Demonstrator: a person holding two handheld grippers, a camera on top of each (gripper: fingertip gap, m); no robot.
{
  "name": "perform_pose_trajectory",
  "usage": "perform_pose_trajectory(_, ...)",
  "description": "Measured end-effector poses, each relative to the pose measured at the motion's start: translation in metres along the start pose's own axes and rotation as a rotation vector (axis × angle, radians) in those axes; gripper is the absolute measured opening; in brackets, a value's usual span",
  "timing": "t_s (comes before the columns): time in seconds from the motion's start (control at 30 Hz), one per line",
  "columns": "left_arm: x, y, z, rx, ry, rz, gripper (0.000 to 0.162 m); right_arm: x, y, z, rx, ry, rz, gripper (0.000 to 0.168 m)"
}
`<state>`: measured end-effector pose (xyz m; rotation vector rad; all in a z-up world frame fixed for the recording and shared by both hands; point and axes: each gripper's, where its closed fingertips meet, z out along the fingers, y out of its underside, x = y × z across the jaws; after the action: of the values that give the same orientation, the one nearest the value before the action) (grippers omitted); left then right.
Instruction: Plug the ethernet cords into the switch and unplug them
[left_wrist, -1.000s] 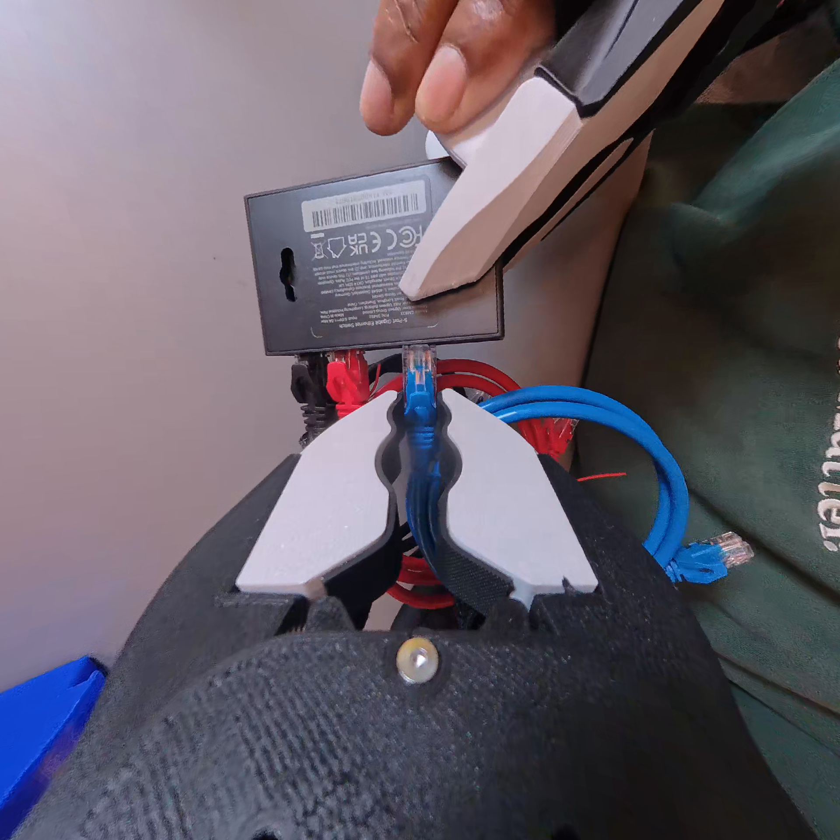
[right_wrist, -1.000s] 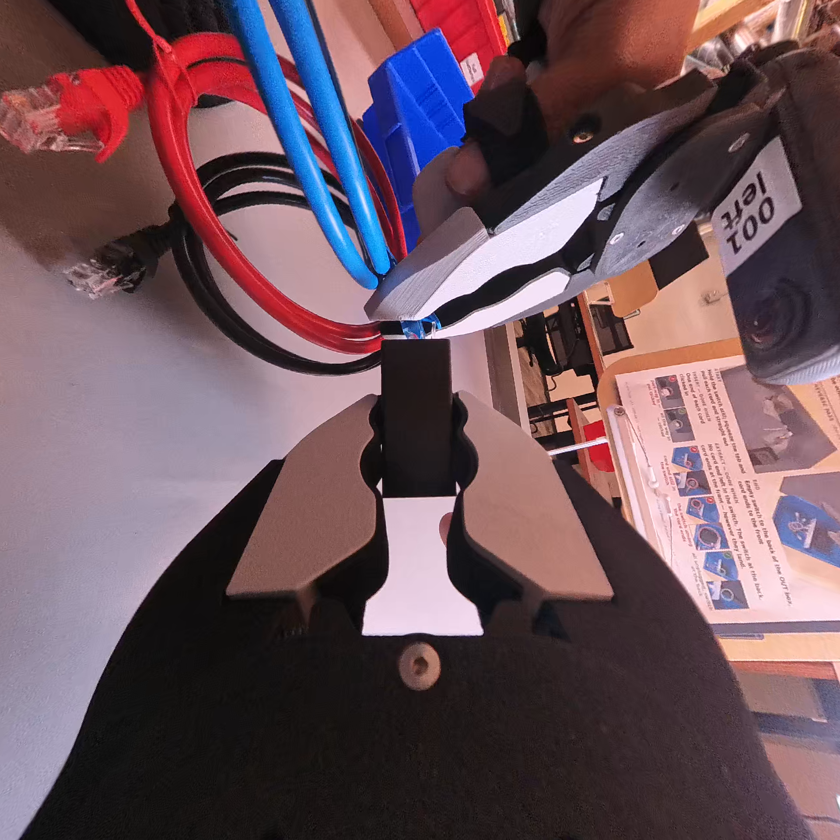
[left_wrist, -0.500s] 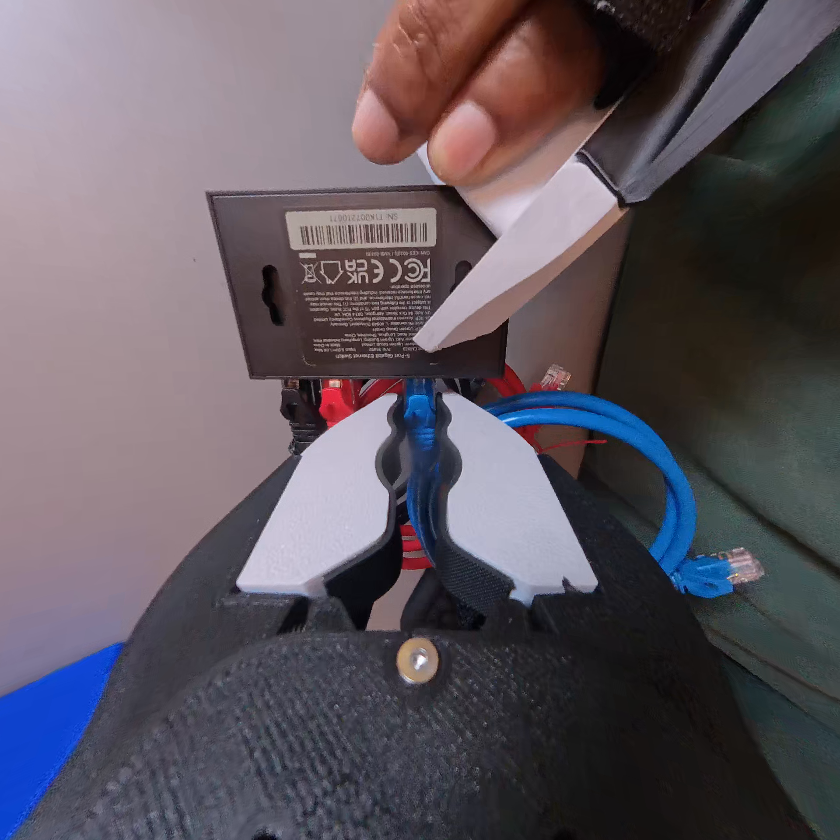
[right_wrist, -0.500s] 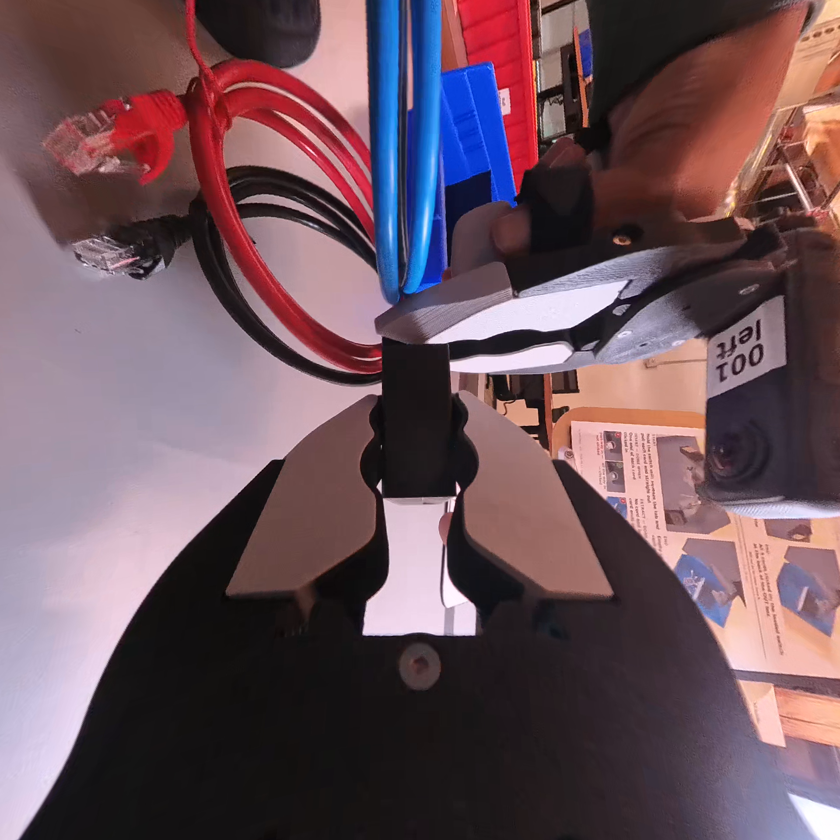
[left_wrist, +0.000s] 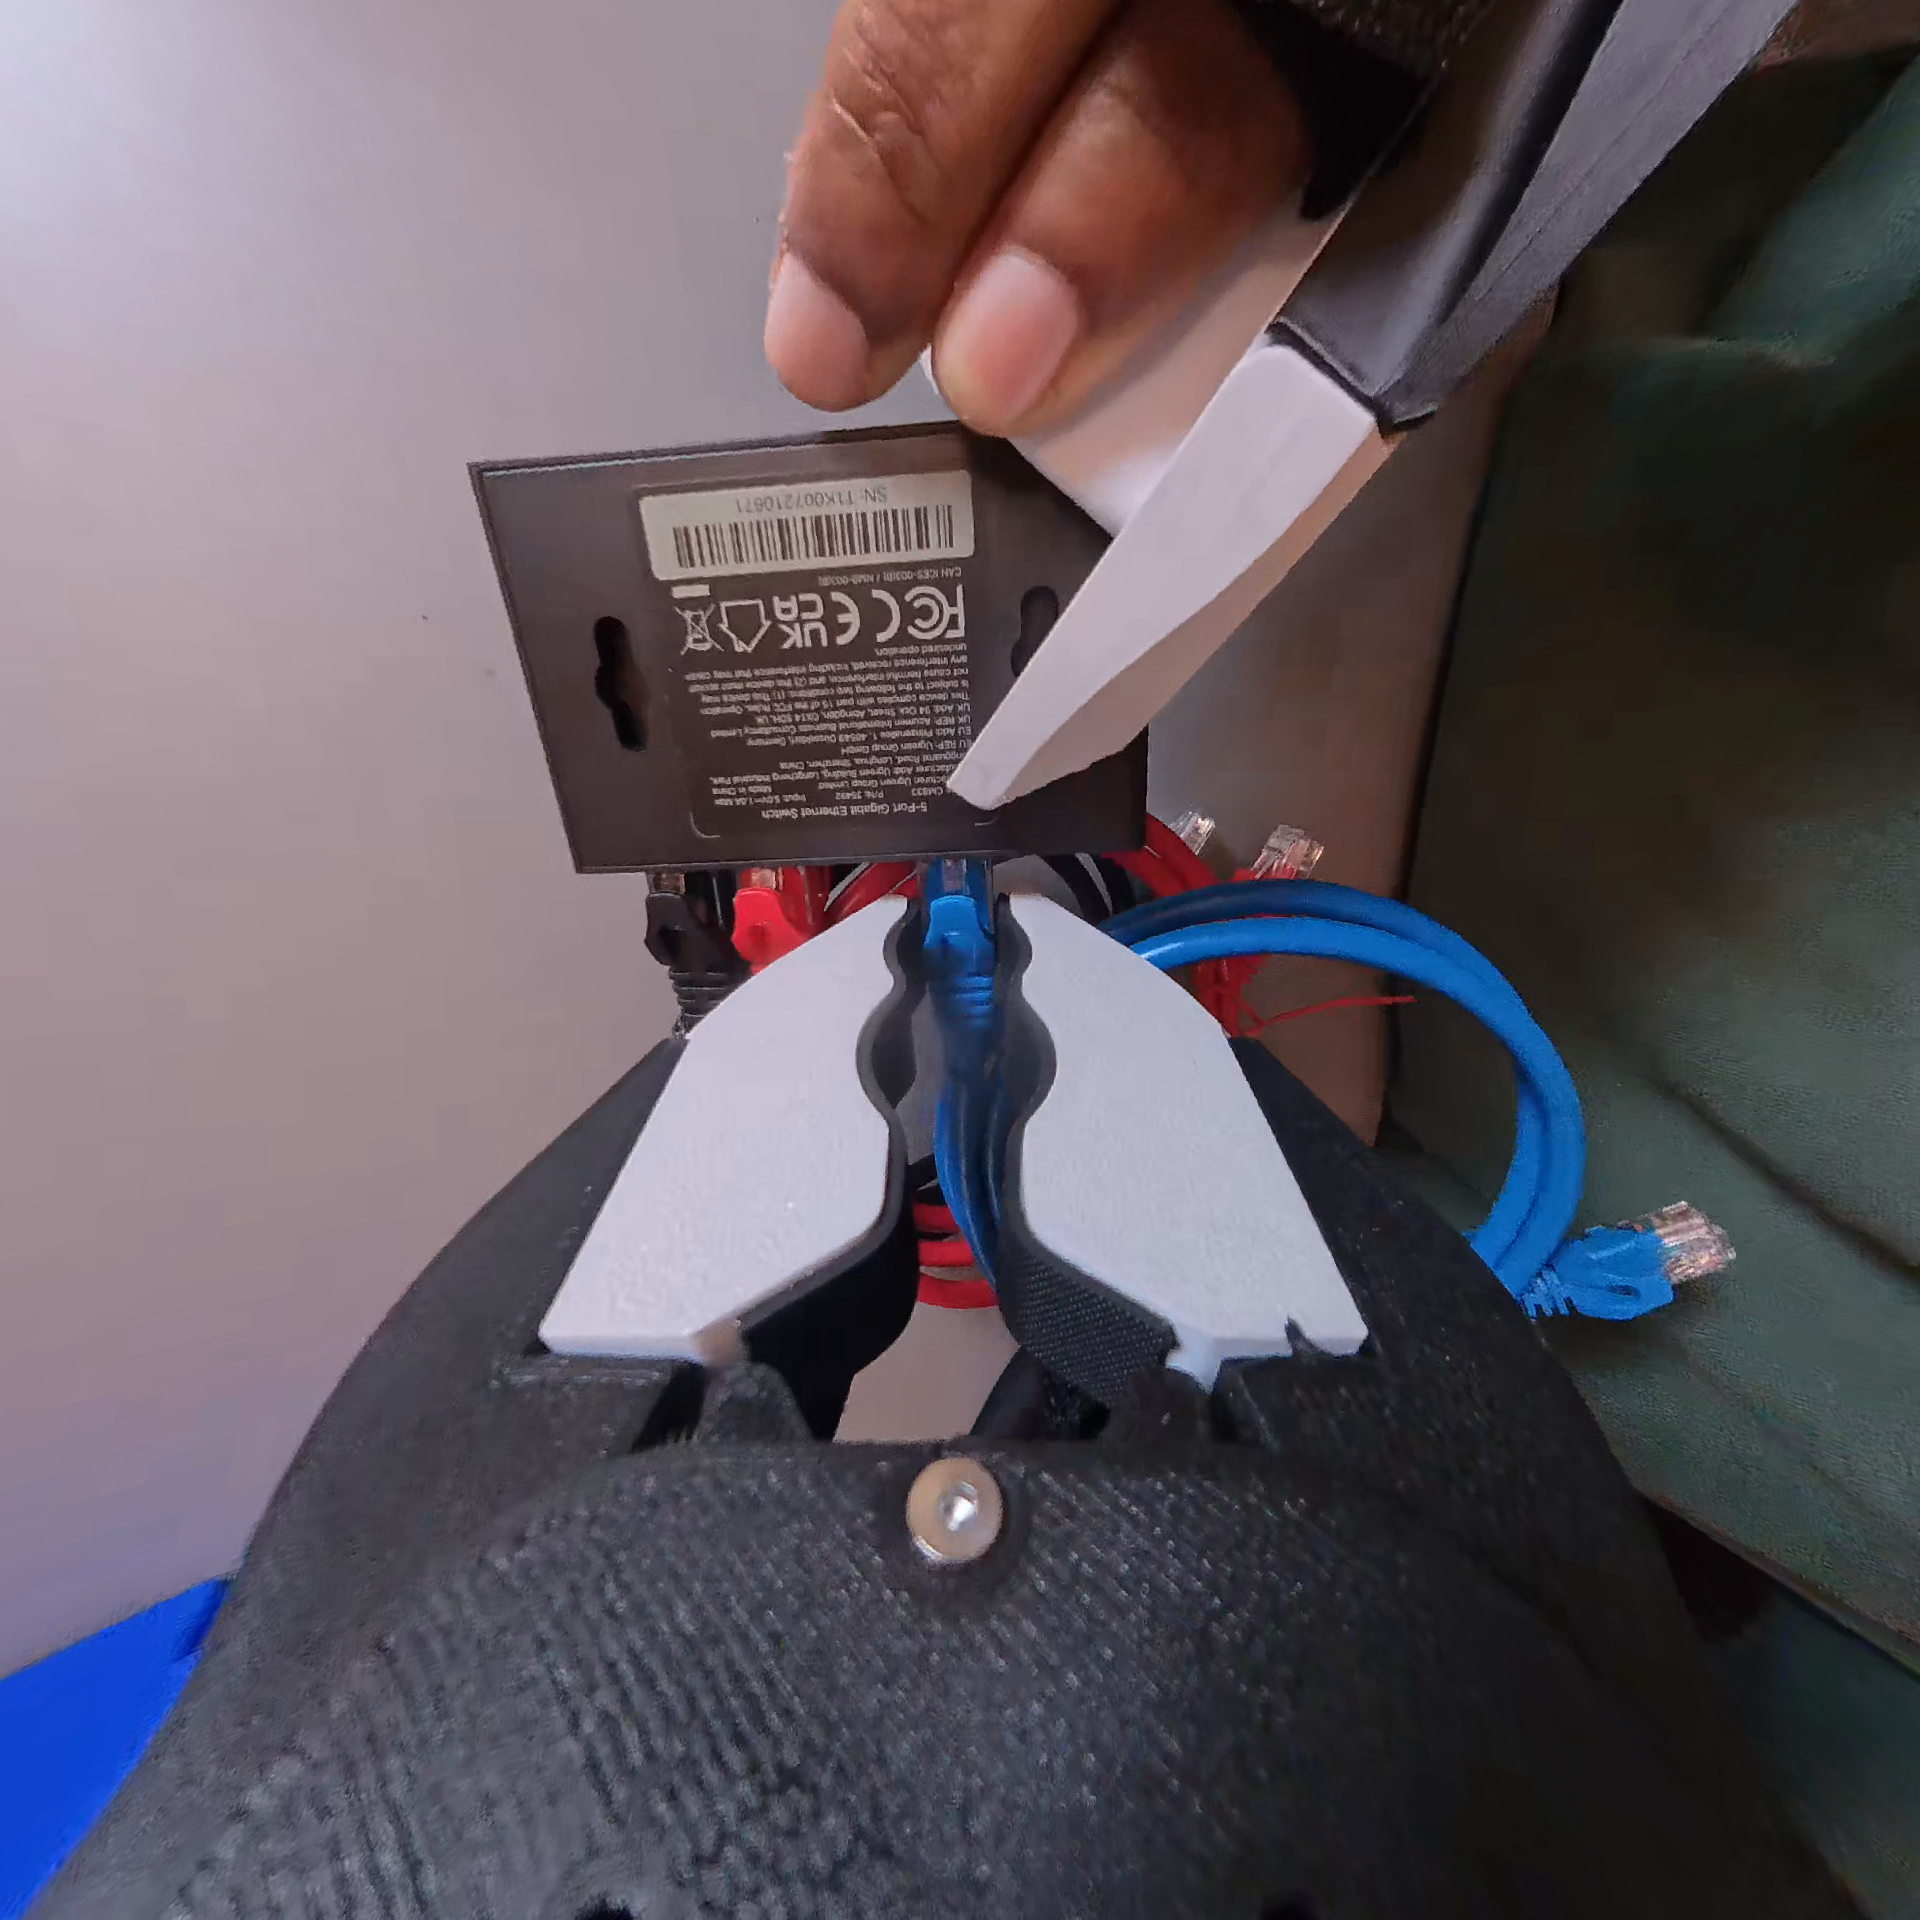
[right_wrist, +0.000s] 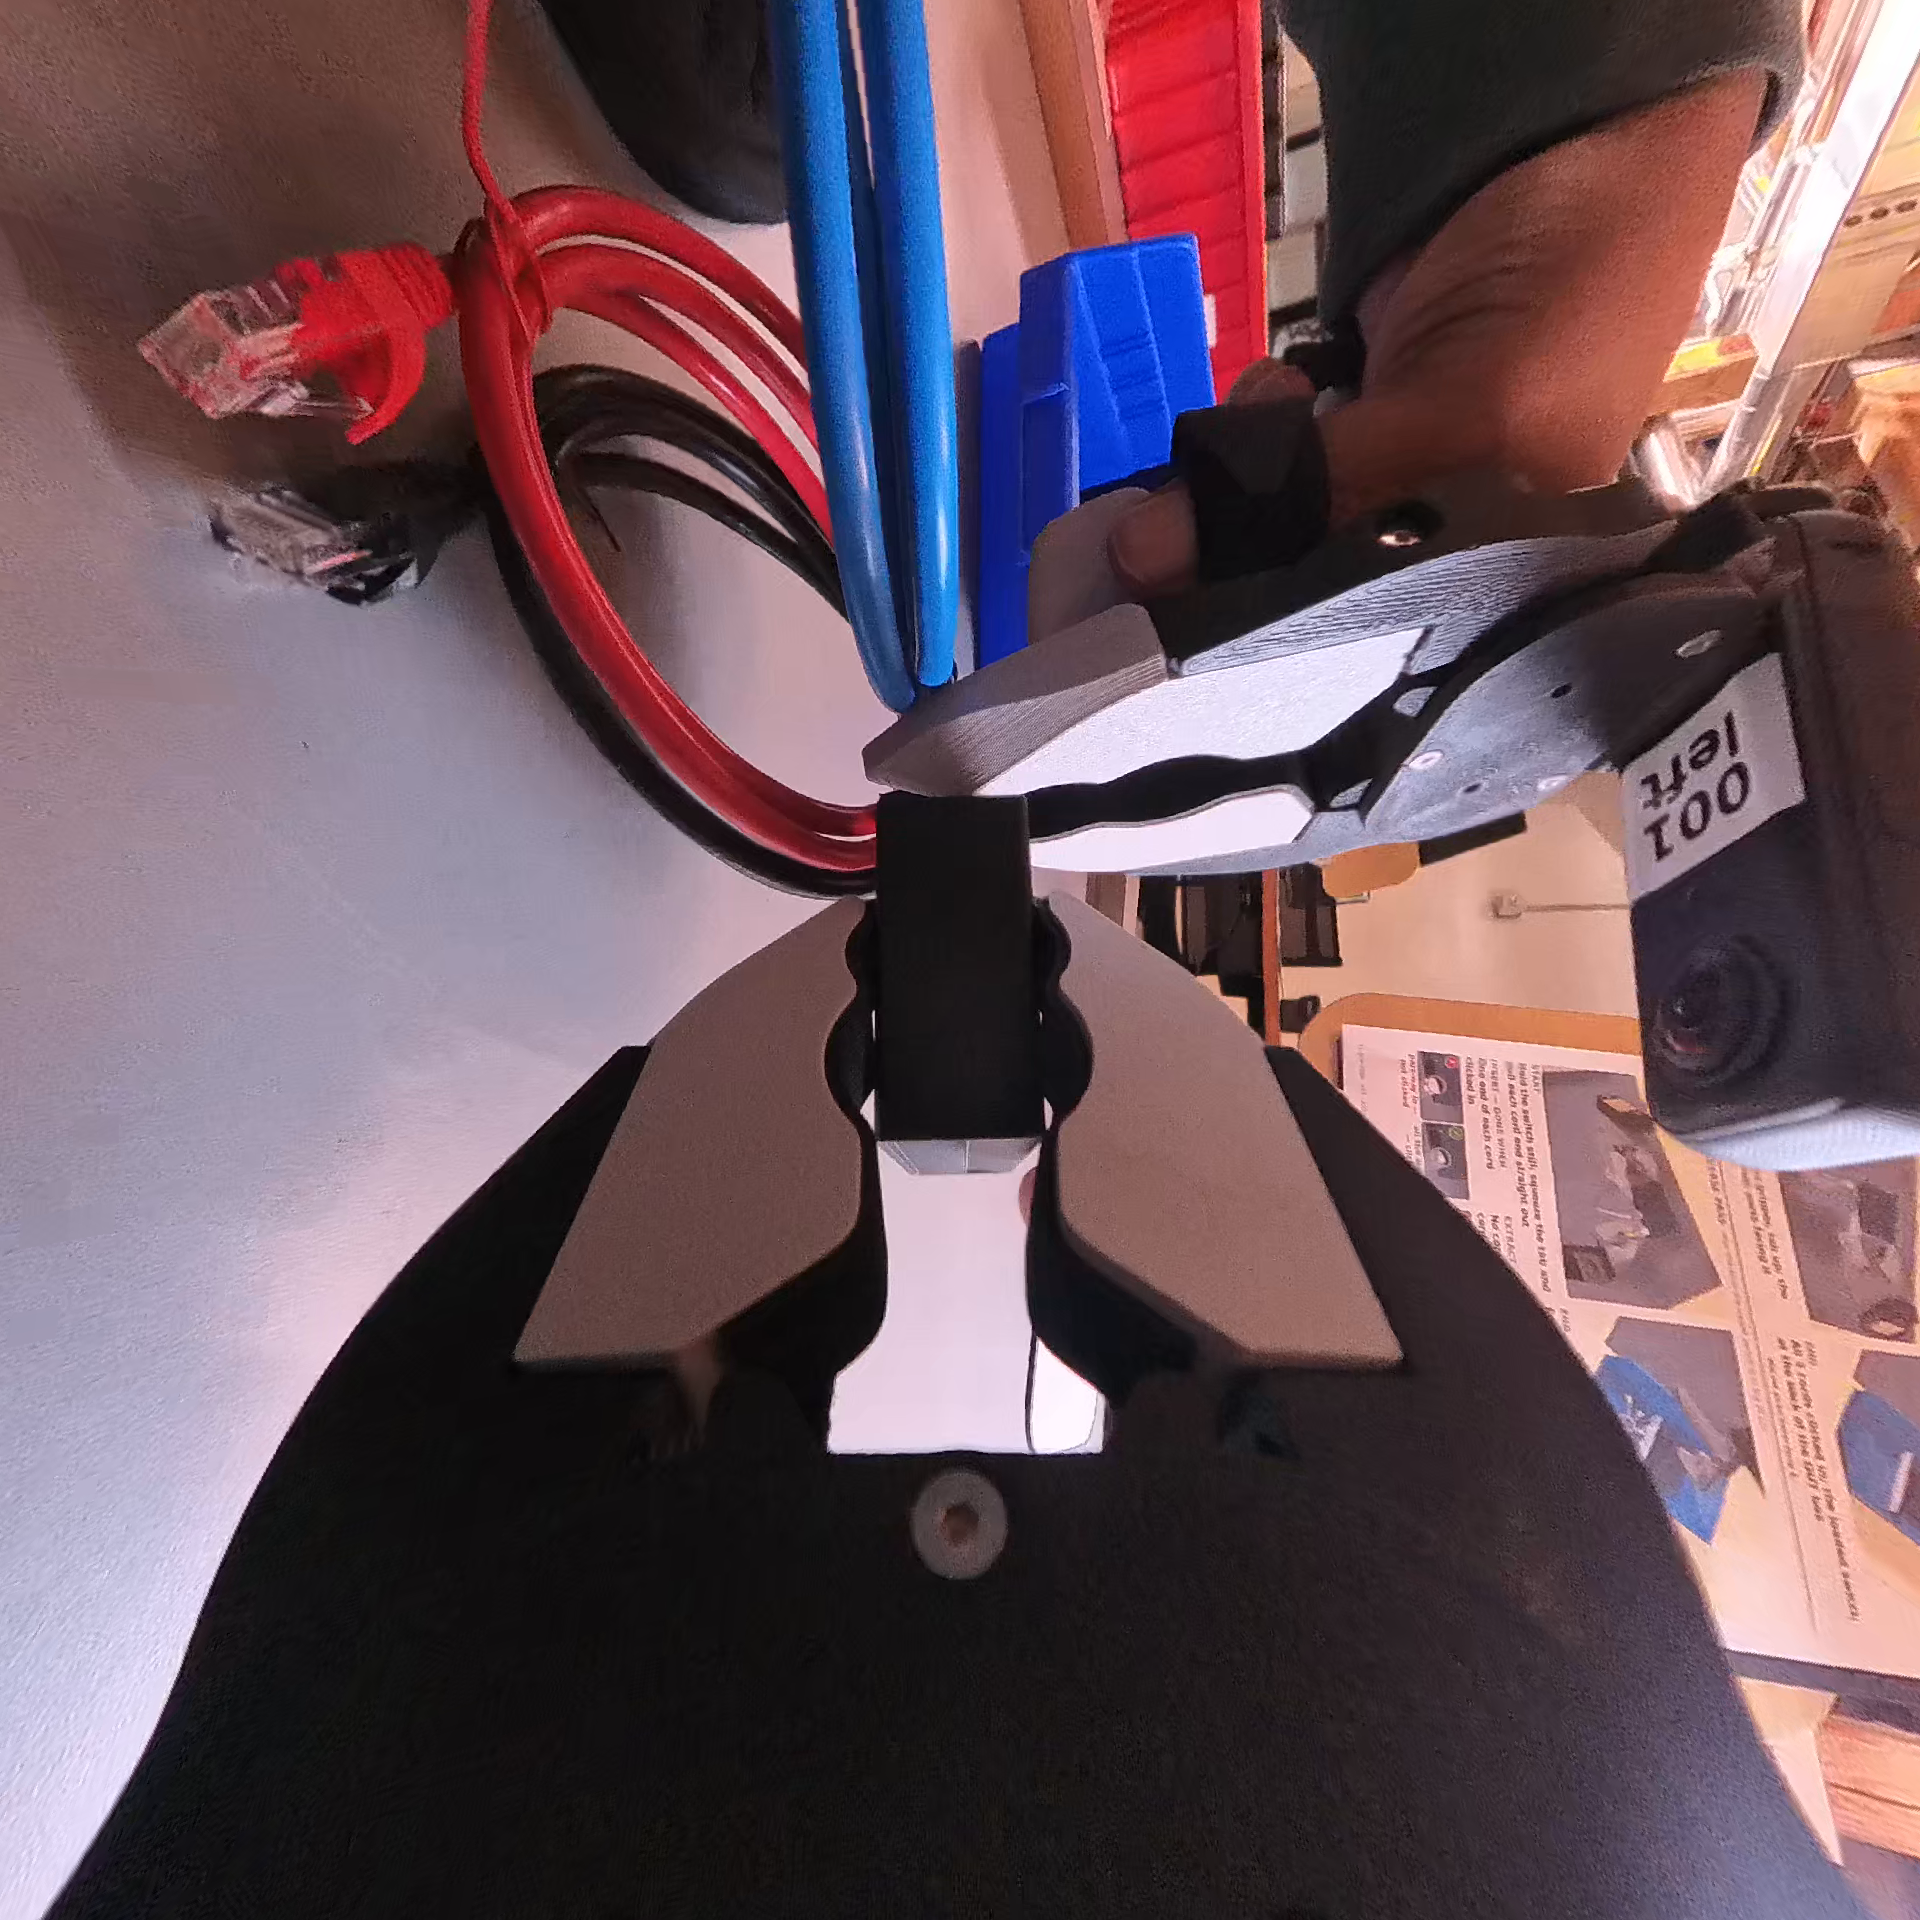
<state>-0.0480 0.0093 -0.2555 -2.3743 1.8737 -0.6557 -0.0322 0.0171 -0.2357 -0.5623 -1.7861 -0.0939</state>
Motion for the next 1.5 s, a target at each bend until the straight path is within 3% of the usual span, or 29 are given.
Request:
perform_pose_trajectory(0.03, -0.001, 0.001, 0.002, 0.008, 0.006, -0.009, 0.012, -0.001, 0.0, 0.001, 0.004, 0.01, -0.004, 0.028)
perform_pose_trajectory(0.2, -0.003, 0.002, 0.007, 0.055, 0.047, -0.058, 0.012, -0.002, 0.006, 0.006, -0.025, 0.034, -0.001, 0.033)
perform_pose_trajectory(0.3, -0.004, 0.002, 0.012, 0.069, 0.071, -0.099, 0.013, -0.003, 0.025, 0.015, -0.13, 0.016, 0.024, 0.046)
perform_pose_trajectory(0.57, -0.016, -0.002, 0.02, 0.091, 0.095, -0.173, 0.013, -0.017, 0.047, 0.034, -0.273, -0.007, -0.025, 0.041)
perform_pose_trajectory(1.07, -0.016, -0.002, 0.021, 0.222, 0.058, -0.123, 0.013, -0.018, 0.041, 0.033, -0.198, 0.04, -0.016, 0.038)
perform_pose_trajectory(1.5, -0.011, 0.006, 0.024, 0.236, 0.026, -0.08, 0.016, -0.017, 0.039, 0.03, -0.175, 0.06, -0.014, 0.038)
